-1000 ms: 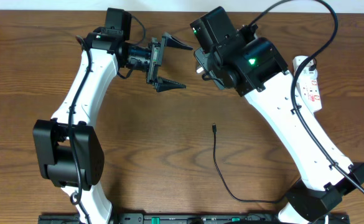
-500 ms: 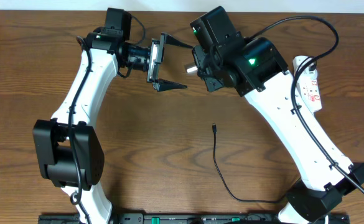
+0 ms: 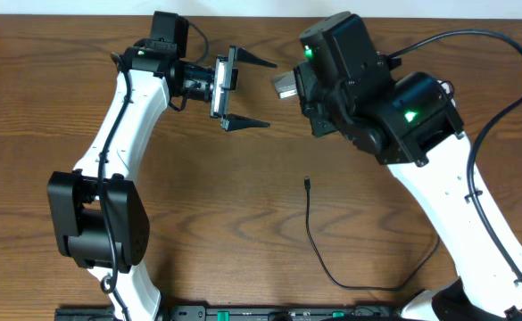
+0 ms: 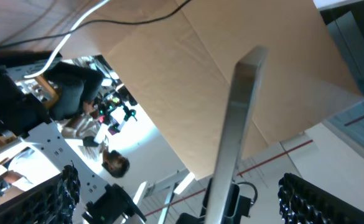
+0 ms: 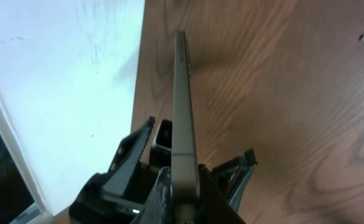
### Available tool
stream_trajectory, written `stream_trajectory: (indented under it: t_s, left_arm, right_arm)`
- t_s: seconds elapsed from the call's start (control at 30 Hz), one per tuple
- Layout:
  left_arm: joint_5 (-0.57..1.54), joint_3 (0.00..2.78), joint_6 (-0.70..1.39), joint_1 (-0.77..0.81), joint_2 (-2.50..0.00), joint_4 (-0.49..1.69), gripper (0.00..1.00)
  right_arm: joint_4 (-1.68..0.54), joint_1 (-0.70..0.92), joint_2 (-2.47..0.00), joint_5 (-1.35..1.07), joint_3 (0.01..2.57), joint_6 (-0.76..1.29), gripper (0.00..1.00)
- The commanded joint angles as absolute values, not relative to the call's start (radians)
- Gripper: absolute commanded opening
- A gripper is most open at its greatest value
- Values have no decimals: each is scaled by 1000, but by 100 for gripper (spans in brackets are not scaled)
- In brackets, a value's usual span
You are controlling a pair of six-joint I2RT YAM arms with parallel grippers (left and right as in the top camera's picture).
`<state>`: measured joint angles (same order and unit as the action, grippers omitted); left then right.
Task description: Plug charger to phone and switch on socket
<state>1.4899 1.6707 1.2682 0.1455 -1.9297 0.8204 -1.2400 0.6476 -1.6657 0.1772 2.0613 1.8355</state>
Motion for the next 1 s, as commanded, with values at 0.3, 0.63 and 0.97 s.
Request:
stream_trajectory:
  t_s: [0.3, 0.63, 0.97]
  left_arm:
    - [1571, 1697, 1289, 141, -1902, 820, 98]
    - [1571, 1697, 1295, 141, -1902, 820, 73]
    - [1571, 1697, 1296, 141, -1902, 820, 61]
  right_arm:
    - [-1233, 715, -1656, 234, 2067, 1974, 1]
    - [-1234, 750, -1657, 262, 2066, 1993, 1]
    - [-1253, 778, -1671, 260, 2066, 2003, 1]
